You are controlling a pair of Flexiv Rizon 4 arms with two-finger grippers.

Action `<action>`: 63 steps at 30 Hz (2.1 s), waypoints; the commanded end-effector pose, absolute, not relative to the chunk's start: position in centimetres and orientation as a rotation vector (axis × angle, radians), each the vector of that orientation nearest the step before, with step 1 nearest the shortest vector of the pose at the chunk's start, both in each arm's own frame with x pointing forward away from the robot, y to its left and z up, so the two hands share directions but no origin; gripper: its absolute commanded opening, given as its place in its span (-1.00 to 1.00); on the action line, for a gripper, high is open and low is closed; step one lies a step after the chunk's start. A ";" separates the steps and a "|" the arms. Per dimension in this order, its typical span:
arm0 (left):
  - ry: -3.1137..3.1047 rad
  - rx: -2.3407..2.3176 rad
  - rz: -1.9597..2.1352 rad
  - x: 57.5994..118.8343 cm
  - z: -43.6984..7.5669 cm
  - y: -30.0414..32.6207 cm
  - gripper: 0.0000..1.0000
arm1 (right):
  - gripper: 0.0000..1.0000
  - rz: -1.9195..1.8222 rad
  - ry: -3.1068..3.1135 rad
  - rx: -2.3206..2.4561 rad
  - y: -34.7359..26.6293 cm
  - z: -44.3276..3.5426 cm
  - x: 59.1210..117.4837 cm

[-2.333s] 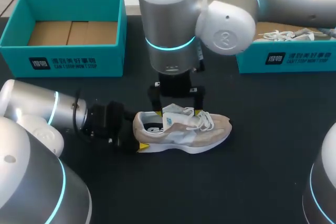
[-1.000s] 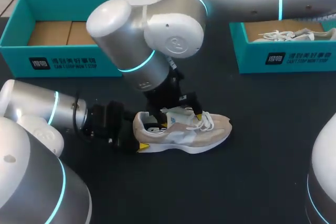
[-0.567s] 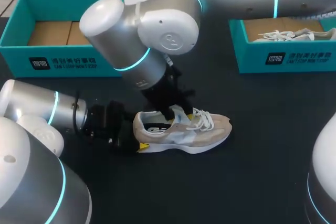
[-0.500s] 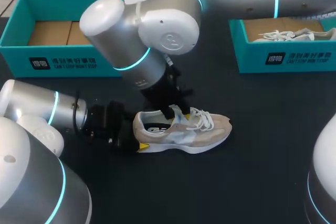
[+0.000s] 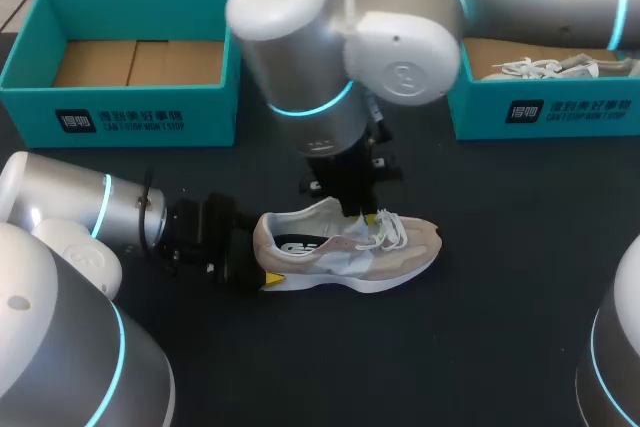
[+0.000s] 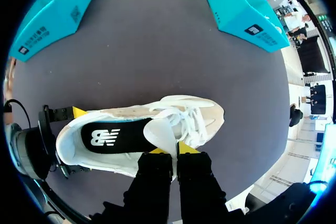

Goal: Take the shoe out of the shoebox, open the shoe tongue, remove and reinsert the insole, then place the shoe into the shoebox

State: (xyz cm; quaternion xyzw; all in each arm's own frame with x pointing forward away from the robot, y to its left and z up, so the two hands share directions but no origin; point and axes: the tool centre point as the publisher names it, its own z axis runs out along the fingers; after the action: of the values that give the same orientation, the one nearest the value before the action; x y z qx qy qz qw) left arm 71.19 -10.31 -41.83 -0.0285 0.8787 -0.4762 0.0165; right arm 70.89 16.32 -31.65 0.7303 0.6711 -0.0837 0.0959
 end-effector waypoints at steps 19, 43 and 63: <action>2.732 -0.088 -1.479 71.1 -42.0 -10.4 -1.00 | -1.00 -0.099 2.098 2.205 5.9 -33.0 71.8; 2.732 -0.088 -1.479 71.1 -42.0 -10.4 -1.00 | 1.00 -0.103 2.077 2.231 6.3 -35.7 72.3; 2.732 -0.088 -1.479 71.1 -42.0 -10.4 -1.00 | 1.00 0.125 2.238 1.870 15.2 -22.4 73.8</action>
State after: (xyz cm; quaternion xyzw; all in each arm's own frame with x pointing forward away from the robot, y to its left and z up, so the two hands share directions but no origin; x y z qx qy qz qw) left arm 71.18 -10.45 -41.85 -0.0286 0.8789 -0.4759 0.0164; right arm 73.07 13.72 -24.24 0.6416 0.7571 0.0693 0.1012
